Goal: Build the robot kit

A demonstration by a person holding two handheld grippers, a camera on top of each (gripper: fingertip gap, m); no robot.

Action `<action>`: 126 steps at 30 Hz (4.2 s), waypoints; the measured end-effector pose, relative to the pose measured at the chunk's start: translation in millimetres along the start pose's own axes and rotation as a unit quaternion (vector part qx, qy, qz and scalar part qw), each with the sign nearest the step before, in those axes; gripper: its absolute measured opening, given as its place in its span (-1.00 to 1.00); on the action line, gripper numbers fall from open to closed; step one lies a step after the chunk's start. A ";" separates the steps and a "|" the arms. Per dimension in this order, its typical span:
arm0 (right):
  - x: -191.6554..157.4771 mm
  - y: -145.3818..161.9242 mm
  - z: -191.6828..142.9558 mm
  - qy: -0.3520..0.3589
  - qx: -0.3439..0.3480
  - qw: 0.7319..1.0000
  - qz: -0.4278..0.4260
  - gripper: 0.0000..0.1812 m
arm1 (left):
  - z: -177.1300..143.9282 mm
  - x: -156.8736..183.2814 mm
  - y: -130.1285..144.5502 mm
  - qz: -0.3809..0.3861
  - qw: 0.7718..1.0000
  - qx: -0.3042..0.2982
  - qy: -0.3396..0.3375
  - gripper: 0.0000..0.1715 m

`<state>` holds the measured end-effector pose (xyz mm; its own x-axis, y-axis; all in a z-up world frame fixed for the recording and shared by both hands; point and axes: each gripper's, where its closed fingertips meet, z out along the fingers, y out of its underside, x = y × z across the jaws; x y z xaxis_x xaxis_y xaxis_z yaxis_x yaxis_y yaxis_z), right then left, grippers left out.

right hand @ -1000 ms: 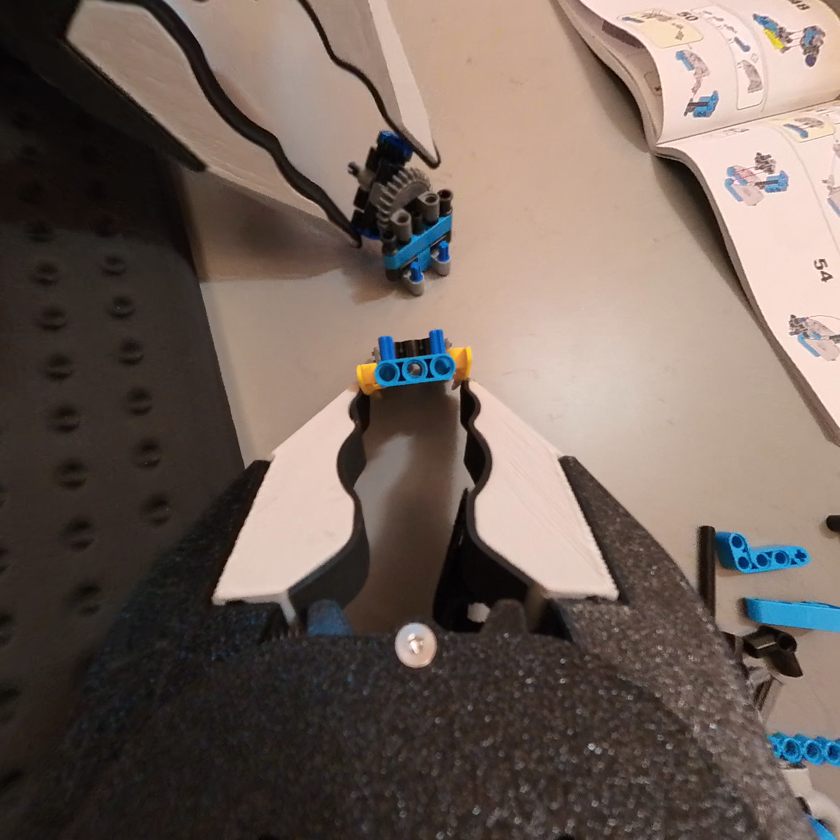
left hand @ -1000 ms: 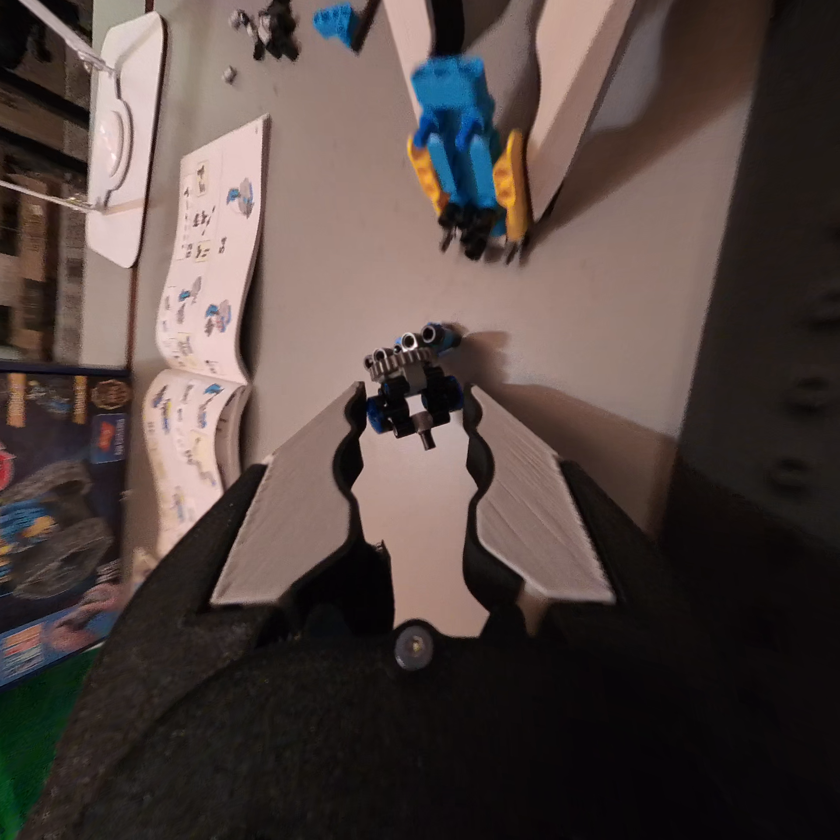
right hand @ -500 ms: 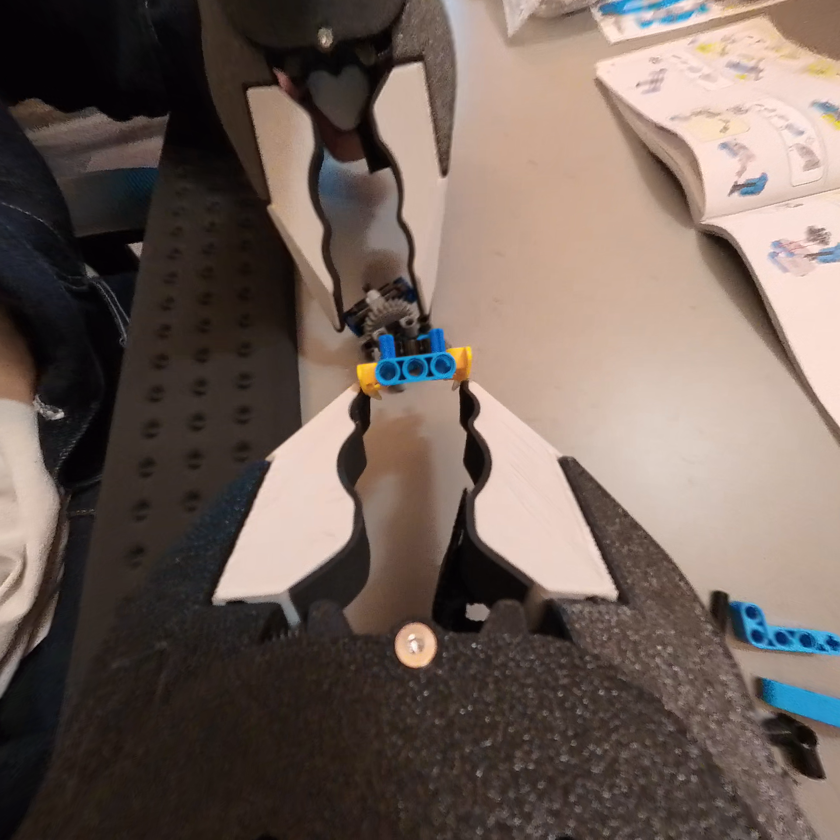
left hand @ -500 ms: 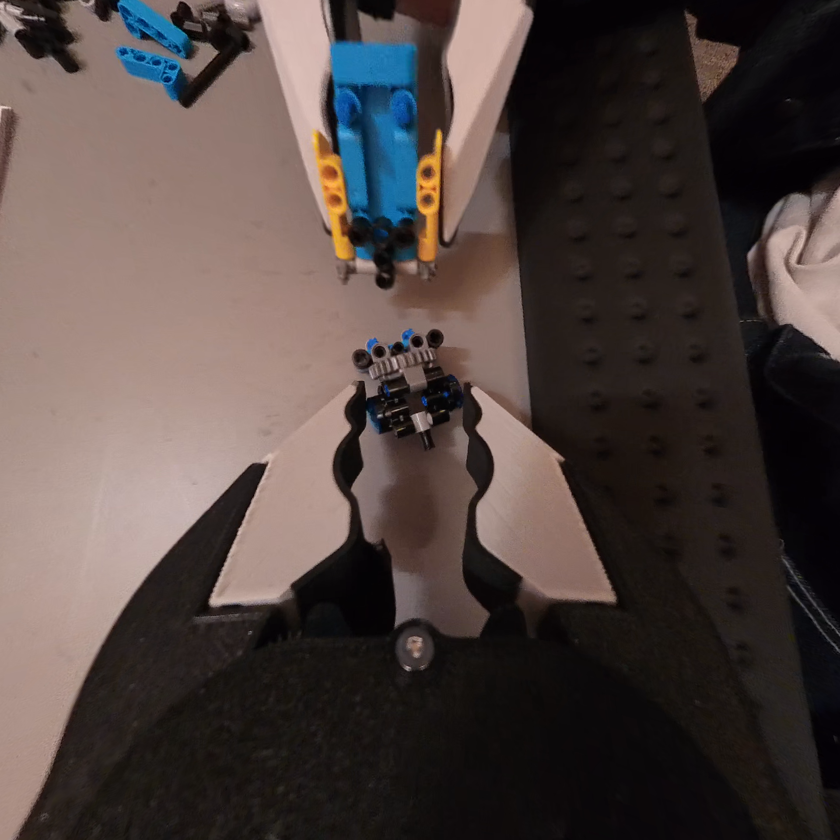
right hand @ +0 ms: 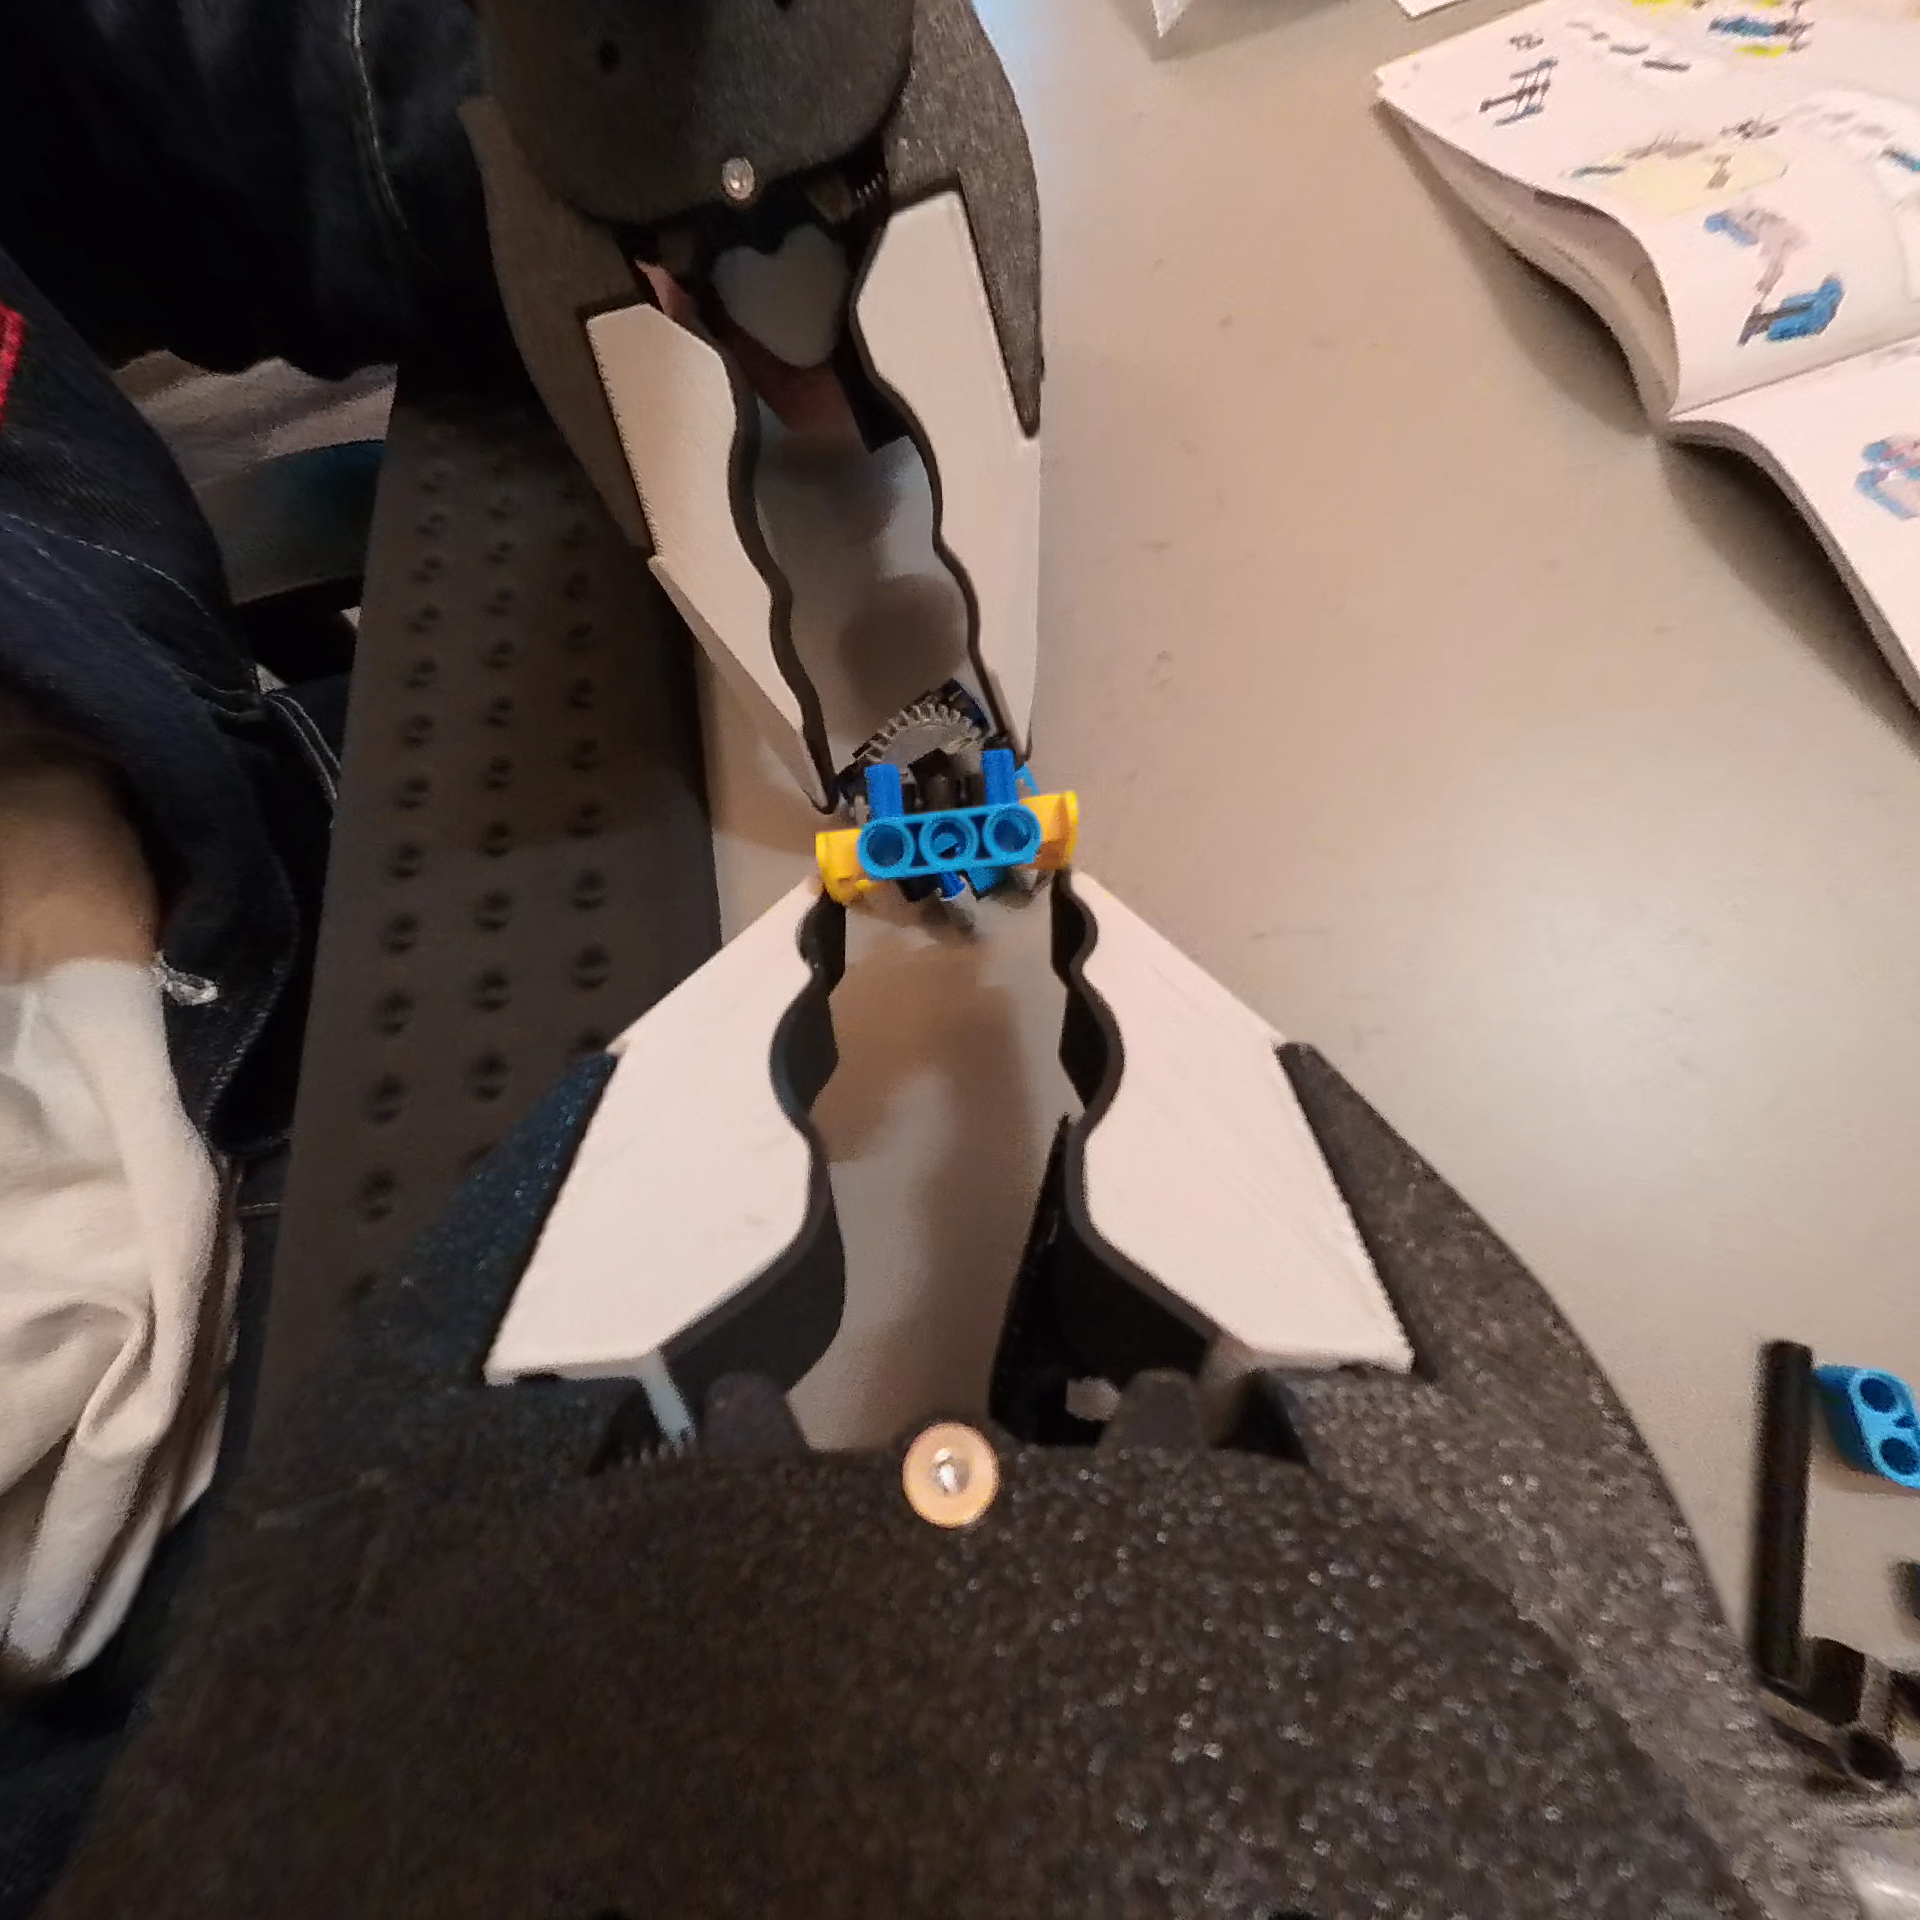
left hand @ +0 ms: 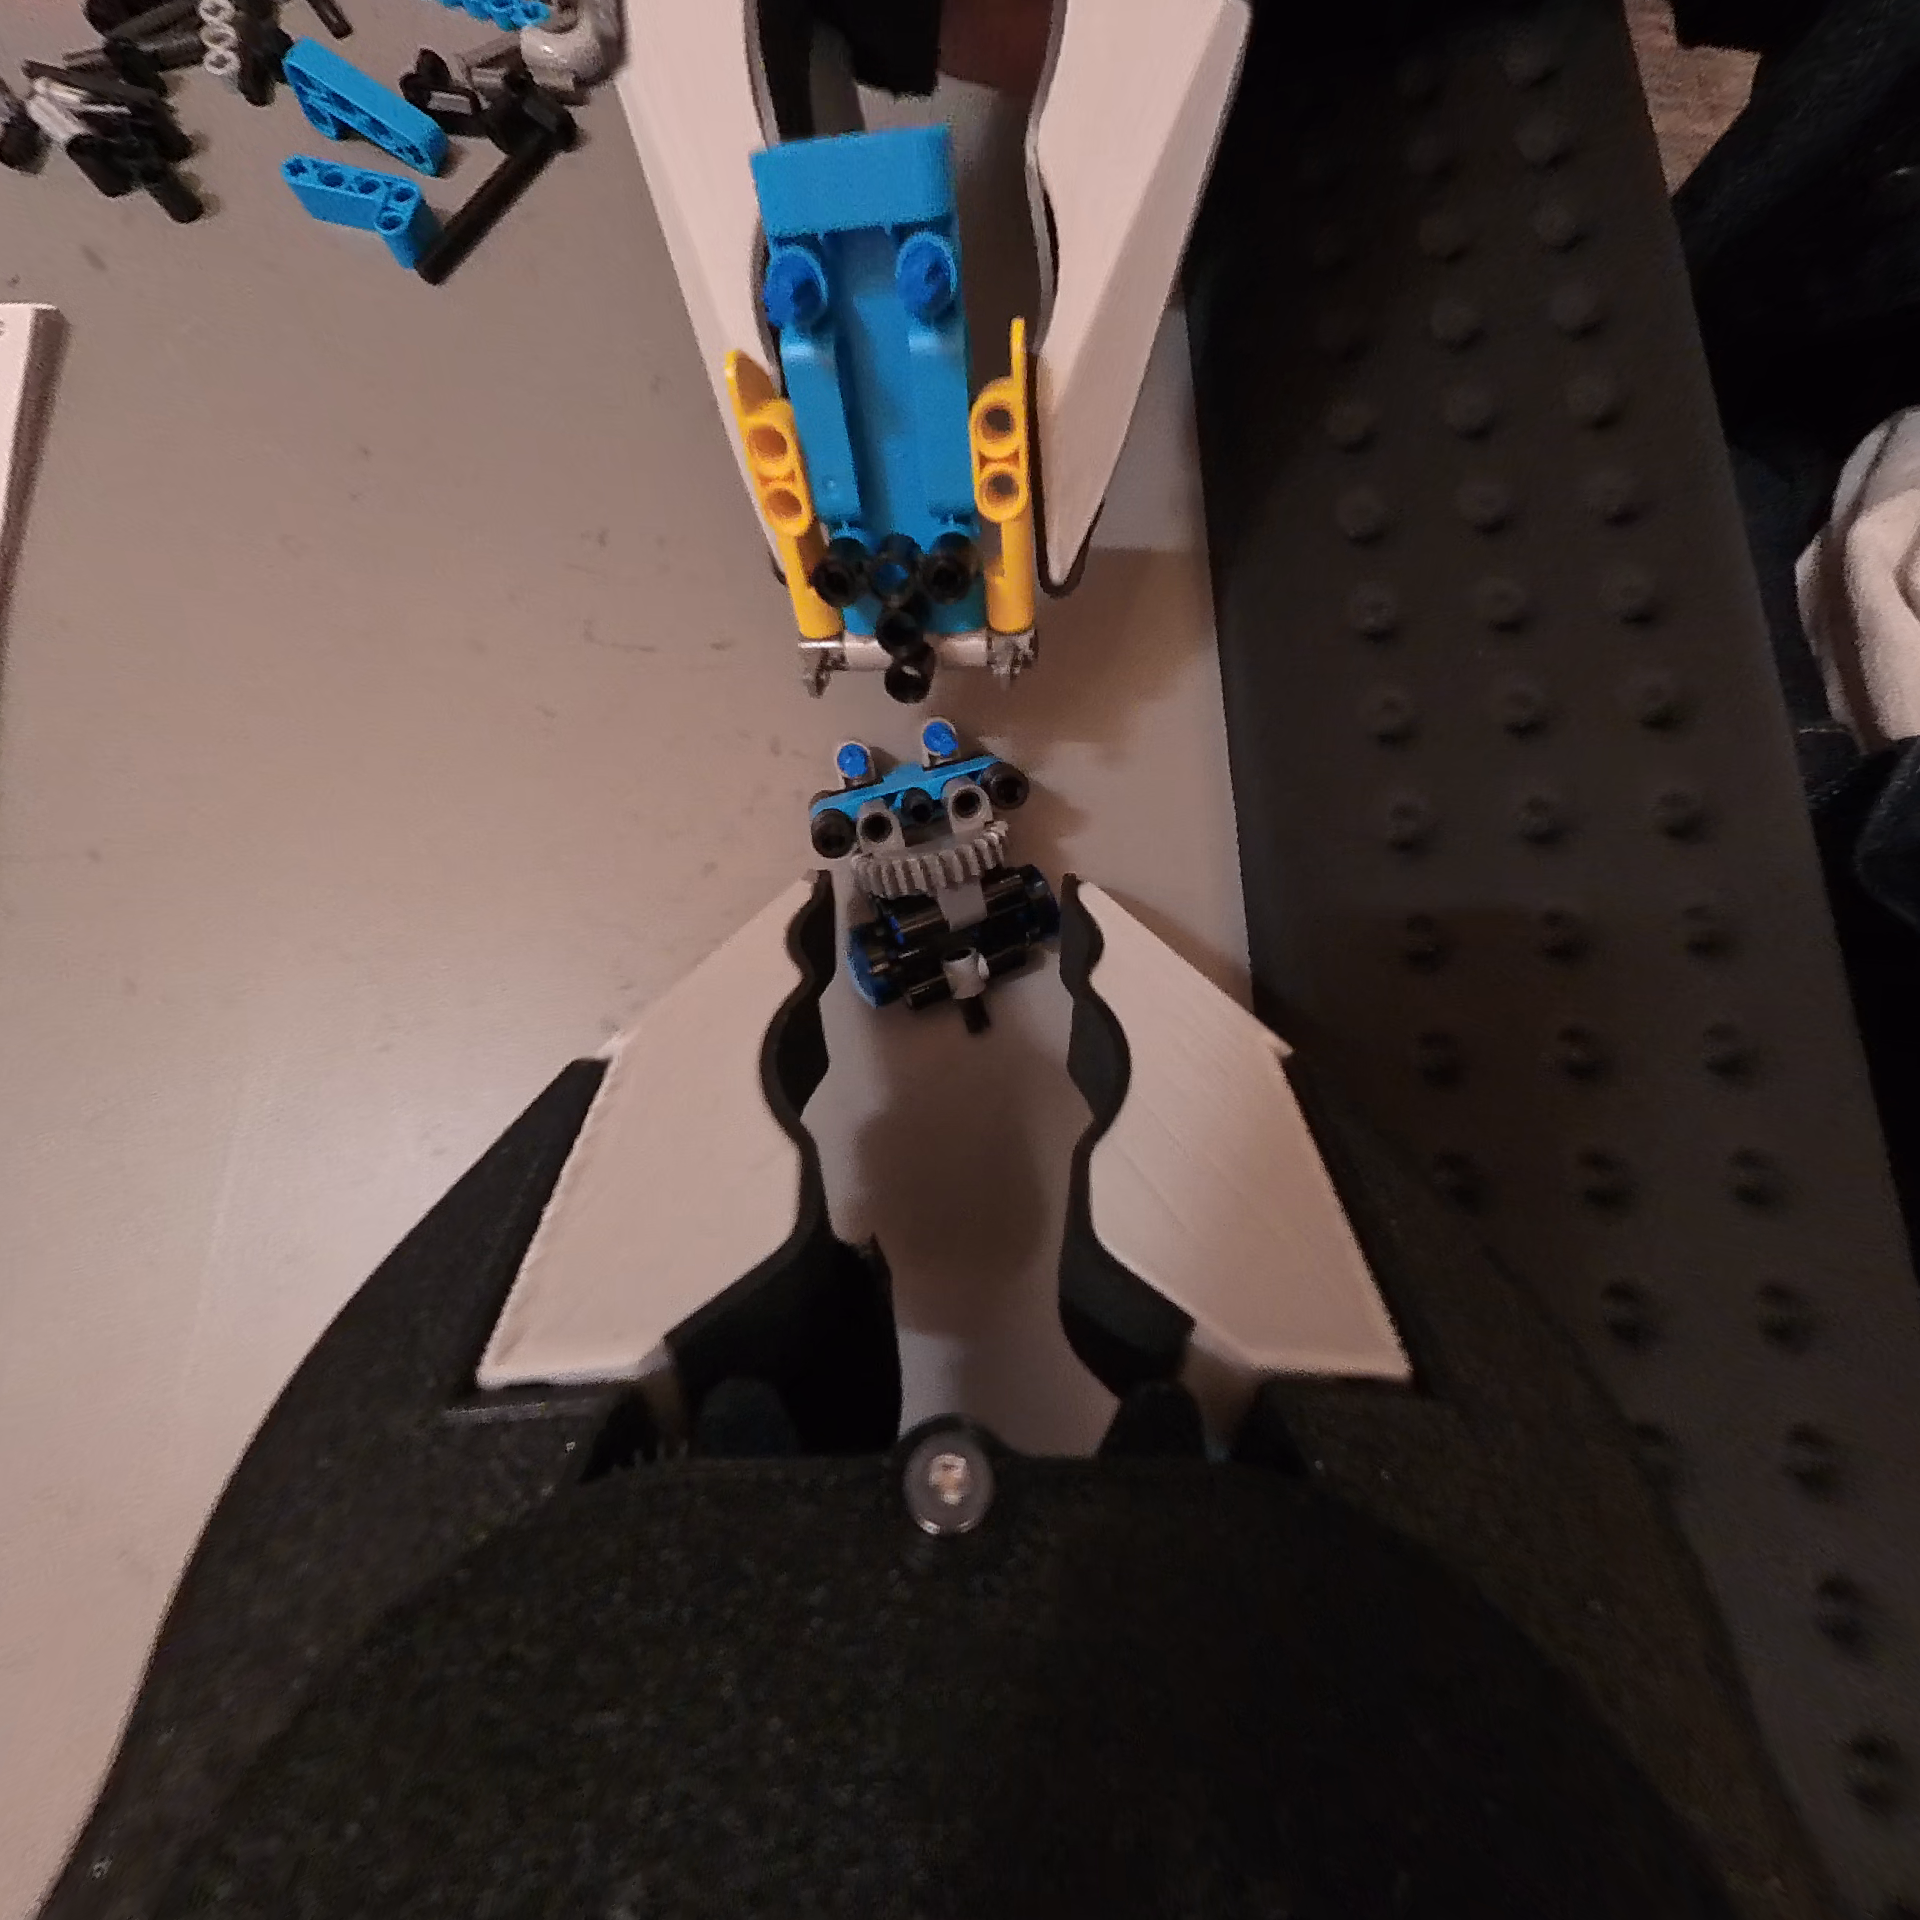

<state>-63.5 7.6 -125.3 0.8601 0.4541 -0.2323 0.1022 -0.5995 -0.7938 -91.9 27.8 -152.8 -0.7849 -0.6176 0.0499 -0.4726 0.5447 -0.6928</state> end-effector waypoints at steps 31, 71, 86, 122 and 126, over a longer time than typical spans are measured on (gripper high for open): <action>-15.2 -53.7 -19.2 0.176 -0.084 0.918 -0.344 -0.04 | -74.1 4.8 -65.0 -0.416 0.842 0.245 0.239 -0.83; -11.3 -18.4 28.3 0.005 -0.288 0.926 -0.243 -0.54 | -4.5 -12.9 9.1 -0.060 0.997 0.049 -0.002 -0.16; -4.1 -6.6 36.5 0.000 -0.343 0.907 -0.243 -0.54 | -1.5 -8.7 1.9 -0.050 0.997 0.059 -0.012 -0.25; 3.6 -0.2 37.9 0.006 -0.328 0.922 -0.205 -0.55 | -19.2 -19.6 -22.2 -0.086 0.986 0.138 -0.026 -1.00; 3.8 0.2 37.3 0.009 -0.319 0.926 -0.204 -0.55 | -18.0 -21.0 -24.4 -0.082 0.985 0.146 -0.032 -1.00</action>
<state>-78.9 33.8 -147.4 0.6929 0.7205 0.0268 0.6891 -0.6509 -0.3185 -71.1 37.7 -124.0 -0.6765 -0.7230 0.1399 -0.4479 0.2531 -0.8575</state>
